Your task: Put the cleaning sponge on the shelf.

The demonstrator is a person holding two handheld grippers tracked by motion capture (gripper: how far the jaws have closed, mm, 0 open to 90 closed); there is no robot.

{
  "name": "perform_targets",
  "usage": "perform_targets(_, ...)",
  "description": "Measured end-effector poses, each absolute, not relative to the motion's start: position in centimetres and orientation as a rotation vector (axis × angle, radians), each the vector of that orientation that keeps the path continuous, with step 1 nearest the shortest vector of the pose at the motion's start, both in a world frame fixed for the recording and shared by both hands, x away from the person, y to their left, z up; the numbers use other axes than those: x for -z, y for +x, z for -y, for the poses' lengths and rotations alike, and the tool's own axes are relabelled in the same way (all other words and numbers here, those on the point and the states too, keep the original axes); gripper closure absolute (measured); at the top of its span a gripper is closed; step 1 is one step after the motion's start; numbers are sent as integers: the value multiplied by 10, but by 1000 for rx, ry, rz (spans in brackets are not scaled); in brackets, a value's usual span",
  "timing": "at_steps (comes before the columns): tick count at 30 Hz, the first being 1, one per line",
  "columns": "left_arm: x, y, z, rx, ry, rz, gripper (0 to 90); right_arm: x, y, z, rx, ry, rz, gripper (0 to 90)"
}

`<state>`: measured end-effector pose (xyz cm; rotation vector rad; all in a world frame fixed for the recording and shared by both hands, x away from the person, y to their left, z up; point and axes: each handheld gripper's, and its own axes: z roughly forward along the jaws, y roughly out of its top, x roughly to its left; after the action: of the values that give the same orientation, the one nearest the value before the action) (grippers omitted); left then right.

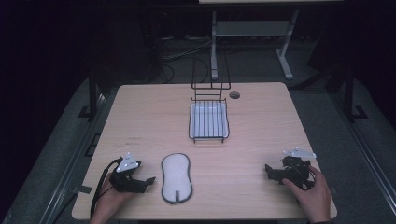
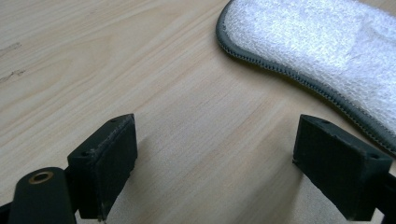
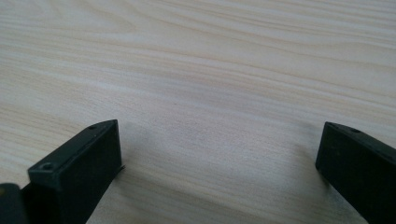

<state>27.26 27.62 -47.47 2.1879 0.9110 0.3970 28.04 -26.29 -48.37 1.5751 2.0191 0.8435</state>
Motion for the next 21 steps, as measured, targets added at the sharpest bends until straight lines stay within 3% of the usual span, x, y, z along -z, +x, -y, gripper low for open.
perform_targets(12,473,271,-279,-387,2202,-892,167,484,280,263,-843,1572,-2019,0)
perform_targets(15,469,270,-282,-360,2194,-897,276,484,280,263,-843,1572,-2019,0)
perform_targets(21,456,262,-278,-284,2172,-836,610,484,280,263,-843,1572,-2020,0)
